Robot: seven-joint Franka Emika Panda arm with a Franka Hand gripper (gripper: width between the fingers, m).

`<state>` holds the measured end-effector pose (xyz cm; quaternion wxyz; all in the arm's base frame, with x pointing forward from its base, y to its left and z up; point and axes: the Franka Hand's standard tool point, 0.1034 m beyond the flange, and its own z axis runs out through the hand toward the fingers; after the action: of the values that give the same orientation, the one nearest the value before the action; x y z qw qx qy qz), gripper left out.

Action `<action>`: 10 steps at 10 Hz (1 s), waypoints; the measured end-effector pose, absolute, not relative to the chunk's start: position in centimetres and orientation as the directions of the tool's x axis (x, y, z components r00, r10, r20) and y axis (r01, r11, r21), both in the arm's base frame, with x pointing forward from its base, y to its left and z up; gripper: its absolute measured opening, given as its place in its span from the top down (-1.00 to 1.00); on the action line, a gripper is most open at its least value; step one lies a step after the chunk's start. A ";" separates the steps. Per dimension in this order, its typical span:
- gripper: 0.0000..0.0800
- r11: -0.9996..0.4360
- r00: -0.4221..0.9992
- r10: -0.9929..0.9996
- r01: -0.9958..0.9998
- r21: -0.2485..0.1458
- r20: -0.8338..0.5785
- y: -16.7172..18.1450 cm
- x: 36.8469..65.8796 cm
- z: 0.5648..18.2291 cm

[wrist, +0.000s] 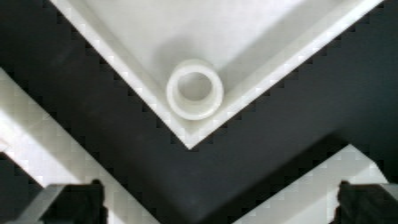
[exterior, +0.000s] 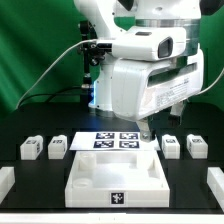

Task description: Assemble one leg

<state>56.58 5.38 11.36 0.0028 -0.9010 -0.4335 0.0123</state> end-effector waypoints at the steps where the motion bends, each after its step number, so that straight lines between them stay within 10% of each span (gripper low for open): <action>1: -0.62 -0.624 0.624 0.781 0.781 -0.016 -0.020 5.4 56.6 11.3; 6: -0.62 -0.566 0.566 0.825 0.825 0.014 0.003 6.0 55.3 10.5; 10: -0.62 0.054 -0.054 0.999 0.997 0.049 -0.007 0.5 49.7 8.7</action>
Offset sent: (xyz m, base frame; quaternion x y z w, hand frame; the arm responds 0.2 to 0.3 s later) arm 0.0000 0.0000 0.0000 0.0000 0.0000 0.0000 1.0000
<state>49.71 0.49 8.69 -0.0193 -0.6875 -0.7258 -0.0153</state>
